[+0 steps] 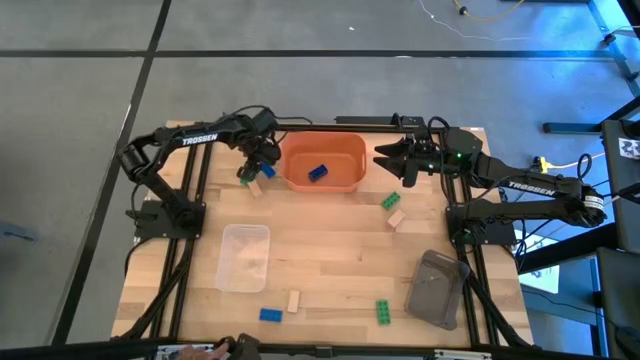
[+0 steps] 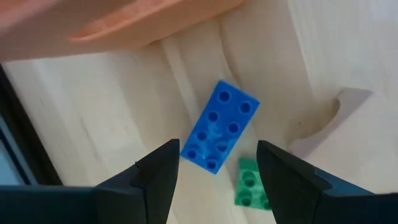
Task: Sort & place blocks by color
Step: Put the top blue game piece into the orange bin
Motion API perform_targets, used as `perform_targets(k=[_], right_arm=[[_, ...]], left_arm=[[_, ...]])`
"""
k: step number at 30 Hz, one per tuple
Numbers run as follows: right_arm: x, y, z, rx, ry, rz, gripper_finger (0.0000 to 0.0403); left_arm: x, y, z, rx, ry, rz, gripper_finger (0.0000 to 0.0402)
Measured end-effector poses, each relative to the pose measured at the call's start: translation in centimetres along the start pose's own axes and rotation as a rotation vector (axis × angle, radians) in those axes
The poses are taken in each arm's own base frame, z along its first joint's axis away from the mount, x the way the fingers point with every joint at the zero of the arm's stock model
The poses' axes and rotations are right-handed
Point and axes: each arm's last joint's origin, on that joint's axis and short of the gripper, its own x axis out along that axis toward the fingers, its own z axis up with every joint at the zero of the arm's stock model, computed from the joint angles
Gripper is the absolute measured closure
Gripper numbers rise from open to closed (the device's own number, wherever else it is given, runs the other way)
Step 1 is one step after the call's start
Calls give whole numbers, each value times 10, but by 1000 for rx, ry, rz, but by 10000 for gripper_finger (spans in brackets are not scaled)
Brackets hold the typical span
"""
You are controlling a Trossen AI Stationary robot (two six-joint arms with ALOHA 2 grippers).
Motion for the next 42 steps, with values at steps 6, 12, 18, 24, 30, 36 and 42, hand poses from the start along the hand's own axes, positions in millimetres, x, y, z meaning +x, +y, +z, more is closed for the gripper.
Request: perform_targets(k=[6,12,18,24,30,36,42], right_arm=[[0,0,0,3,0,0,114],[0,0,0,4,0,-1,114],[0,0,0,4,-5,-8,114],[0,0,0,6,-9,-14,114],[0,-1,0,22,-13,-20,114],[0,-1,0,24,-13,-20,114],[0,-1,0,25,-13,-20,114]], left_arm=[[10,-10,-6,72,17,-32,194],[17,-10,-7,83,19,30,194],[20,-11,-8,134,17,36,194],[20,-8,-6,166,0,75,194],[33,-8,-7,183,32,42,194],[42,-7,-5,186,40,34,194],[51,-8,-7,167,55,1,194]])
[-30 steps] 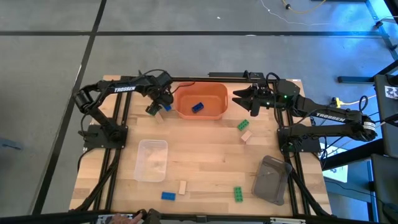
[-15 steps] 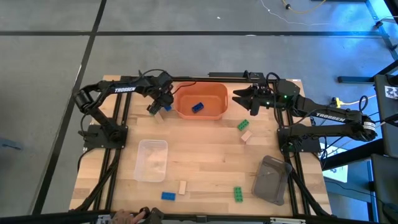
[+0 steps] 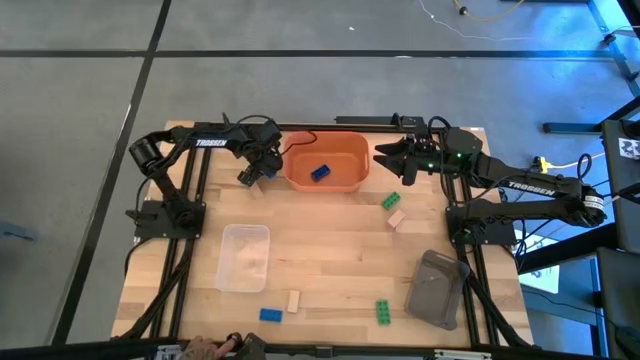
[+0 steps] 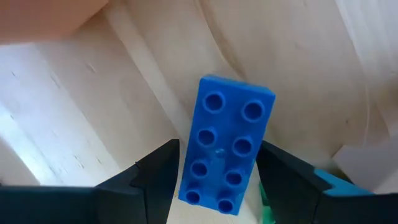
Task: Sort & place blocks by color
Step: Put the top blue game piece into the orange bin
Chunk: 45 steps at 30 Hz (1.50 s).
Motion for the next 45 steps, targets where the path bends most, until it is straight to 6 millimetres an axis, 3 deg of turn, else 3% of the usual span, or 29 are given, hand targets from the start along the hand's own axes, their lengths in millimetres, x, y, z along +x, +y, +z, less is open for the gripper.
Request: perform_targets(k=[6,10,12,17,20,24,28,31,34,37,45], right_arm=[[0,0,0,0,0,0,114],[0,0,0,-2,0,0,114],[0,0,0,-2,0,0,114],[0,0,0,-4,0,-1,114],[0,0,0,-5,0,-1,114],[0,0,0,-6,1,-1,114],[0,0,0,-7,0,-1,114],[0,0,0,-7,0,-1,114],[0,0,0,-7,0,-1,114],[0,0,0,-7,0,-1,114],[0,0,0,-44,2,2,114]], left_arm=[[3,0,-1,-32,23,-8,201],[0,0,-1,-88,49,9,242],[-4,3,-1,-122,67,29,270],[-28,21,-6,-216,134,164,275],[-54,40,-18,-356,143,290,275],[-106,57,-42,-630,40,466,275],[-158,53,-61,-911,-195,596,275],[-192,41,-64,-1067,-431,635,275],[-217,25,-55,-1143,-660,630,275],[-232,13,-32,-1146,-860,603,275],[-221,-25,56,-968,-1272,355,275]])
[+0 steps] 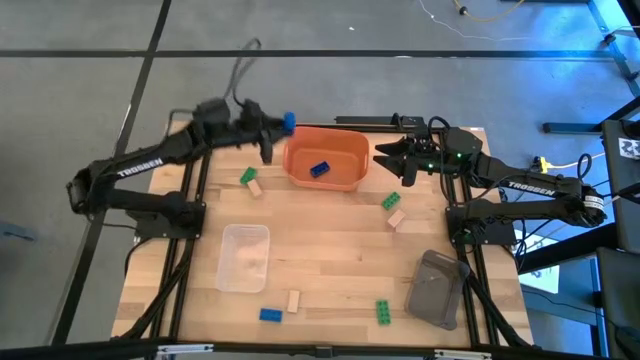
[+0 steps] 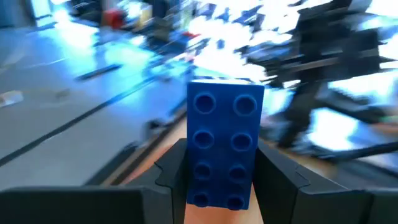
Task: Sort & place blocks by color
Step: Put the top blue game piece into the orange bin
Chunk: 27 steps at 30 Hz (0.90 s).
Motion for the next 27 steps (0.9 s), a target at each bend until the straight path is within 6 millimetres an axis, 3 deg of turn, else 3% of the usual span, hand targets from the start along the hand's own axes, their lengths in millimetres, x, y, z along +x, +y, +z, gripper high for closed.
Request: perform_targets(k=[3,6,17,27], right_arm=[[0,1,0,-17,17,28,114],[0,1,-1,-20,30,49,114],[5,1,-3,-177,33,58,114],[53,3,-19,-243,-32,166,114]], left_arm=[[9,-21,-22,-58,-68,-105,275],[11,-29,-41,-129,-125,-106,275],[12,-30,-42,-165,-153,-110,275],[70,-49,-57,-154,2,-238,275]])
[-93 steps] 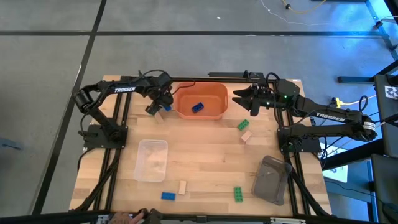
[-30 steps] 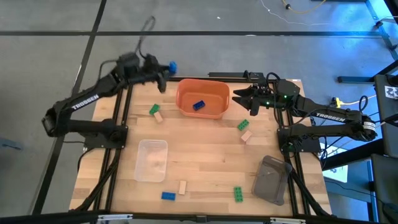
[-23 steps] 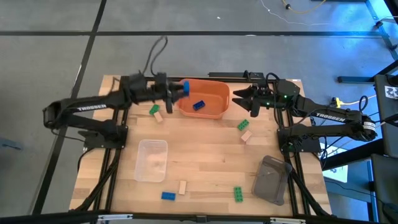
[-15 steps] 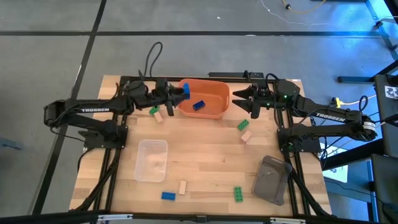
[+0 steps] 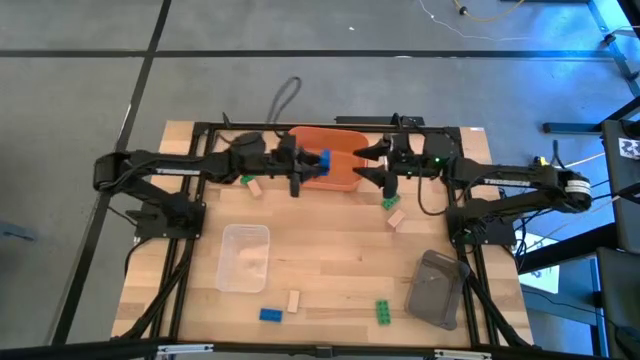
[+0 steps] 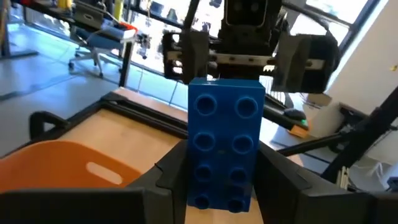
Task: Sort & place blocks by color
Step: Put the top blue game piece into the orange bin
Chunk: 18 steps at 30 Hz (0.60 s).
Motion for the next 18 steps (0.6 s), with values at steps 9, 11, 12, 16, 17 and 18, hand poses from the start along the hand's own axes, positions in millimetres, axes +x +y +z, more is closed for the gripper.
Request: perform_targets(k=[9,11,12,16,17,18], right_arm=[[14,-6,-13,49,15,-33,114],[15,-7,-14,60,16,-32,114],[16,-7,-15,63,21,-32,114],[17,-6,-16,66,29,-21,114],[17,-5,-17,65,28,-17,114],[18,-4,-17,65,30,-14,114]], left_arm=[[33,-7,-10,19,45,-45,275],[38,-9,-14,32,57,-52,275],[41,-9,-16,40,61,-51,275],[43,-9,-18,45,65,-39,275],[43,-9,-17,48,58,-33,275],[43,-9,-17,49,55,-31,275]])
